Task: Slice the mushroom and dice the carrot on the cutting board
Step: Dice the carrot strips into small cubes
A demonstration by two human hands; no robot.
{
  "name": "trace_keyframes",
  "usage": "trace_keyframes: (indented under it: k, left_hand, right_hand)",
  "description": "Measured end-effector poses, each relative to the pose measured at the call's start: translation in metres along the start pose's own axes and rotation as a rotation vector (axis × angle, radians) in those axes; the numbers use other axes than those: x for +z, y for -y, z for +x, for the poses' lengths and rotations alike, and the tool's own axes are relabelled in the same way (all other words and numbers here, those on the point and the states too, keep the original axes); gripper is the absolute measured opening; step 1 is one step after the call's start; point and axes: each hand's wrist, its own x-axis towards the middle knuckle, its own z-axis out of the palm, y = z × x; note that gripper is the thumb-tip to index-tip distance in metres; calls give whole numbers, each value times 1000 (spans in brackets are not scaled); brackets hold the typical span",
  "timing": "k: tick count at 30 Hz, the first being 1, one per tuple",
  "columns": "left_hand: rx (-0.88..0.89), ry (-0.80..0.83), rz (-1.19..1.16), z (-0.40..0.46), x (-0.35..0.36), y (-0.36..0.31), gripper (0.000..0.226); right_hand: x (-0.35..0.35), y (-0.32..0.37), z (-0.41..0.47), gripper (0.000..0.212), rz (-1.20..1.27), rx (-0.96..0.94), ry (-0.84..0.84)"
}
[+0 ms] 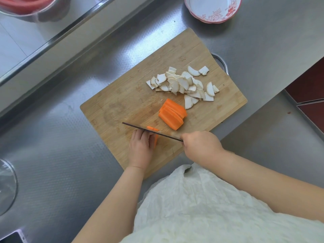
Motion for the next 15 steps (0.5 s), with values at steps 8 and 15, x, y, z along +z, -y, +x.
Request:
trace_keyframes:
  k: [8, 15]
  left_hand:
    - [24, -42, 36, -1, 4, 0, 23]
    - [21, -56, 75, -4, 5, -1, 23]
  right_hand:
    - [-18, 7, 6, 18, -17, 18, 137]
    - [-22, 16, 17, 21, 20, 86, 239]
